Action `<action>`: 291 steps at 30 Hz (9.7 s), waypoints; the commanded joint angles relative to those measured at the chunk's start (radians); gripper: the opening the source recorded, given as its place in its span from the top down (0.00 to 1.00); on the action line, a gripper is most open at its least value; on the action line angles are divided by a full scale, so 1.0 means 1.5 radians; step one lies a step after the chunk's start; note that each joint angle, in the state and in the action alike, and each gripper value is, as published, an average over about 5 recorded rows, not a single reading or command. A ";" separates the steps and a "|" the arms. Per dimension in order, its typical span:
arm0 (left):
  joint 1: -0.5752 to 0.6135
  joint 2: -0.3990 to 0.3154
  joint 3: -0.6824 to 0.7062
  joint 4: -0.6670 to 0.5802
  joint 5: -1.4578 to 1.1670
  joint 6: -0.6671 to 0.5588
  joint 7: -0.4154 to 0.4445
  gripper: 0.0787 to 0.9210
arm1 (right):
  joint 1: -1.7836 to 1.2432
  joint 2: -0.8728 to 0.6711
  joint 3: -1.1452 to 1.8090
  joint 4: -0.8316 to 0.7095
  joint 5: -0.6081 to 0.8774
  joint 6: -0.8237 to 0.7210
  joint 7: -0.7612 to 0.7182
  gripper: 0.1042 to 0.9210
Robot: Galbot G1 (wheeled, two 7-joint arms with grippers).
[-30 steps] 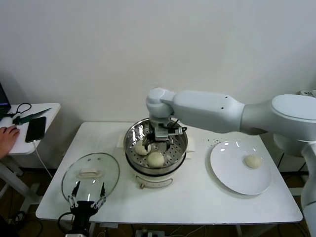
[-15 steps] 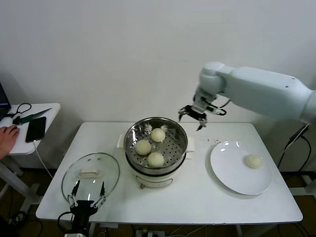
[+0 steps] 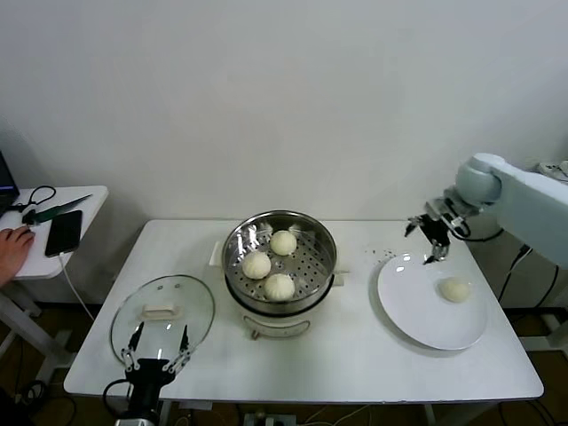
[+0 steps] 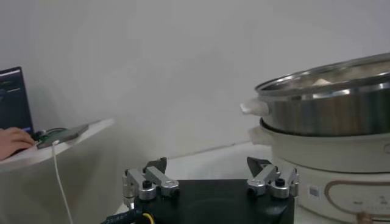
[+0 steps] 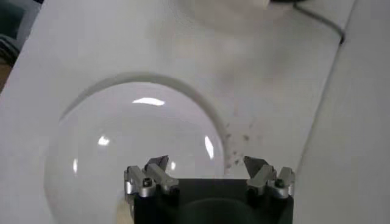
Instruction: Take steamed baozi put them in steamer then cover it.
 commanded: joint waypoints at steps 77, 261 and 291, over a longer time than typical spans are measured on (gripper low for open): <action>-0.018 -0.012 0.048 -0.029 0.050 0.026 -0.004 0.12 | 0.375 0.224 -0.380 0.130 0.636 -0.300 0.195 0.31; -0.330 0.040 -0.034 0.348 0.973 0.114 -0.099 0.65 | -1.058 0.179 1.007 0.362 0.334 -0.002 0.661 0.12; -0.136 0.117 0.010 -0.081 0.872 0.327 -0.028 0.92 | -1.029 0.171 1.001 0.340 0.327 0.000 0.656 0.12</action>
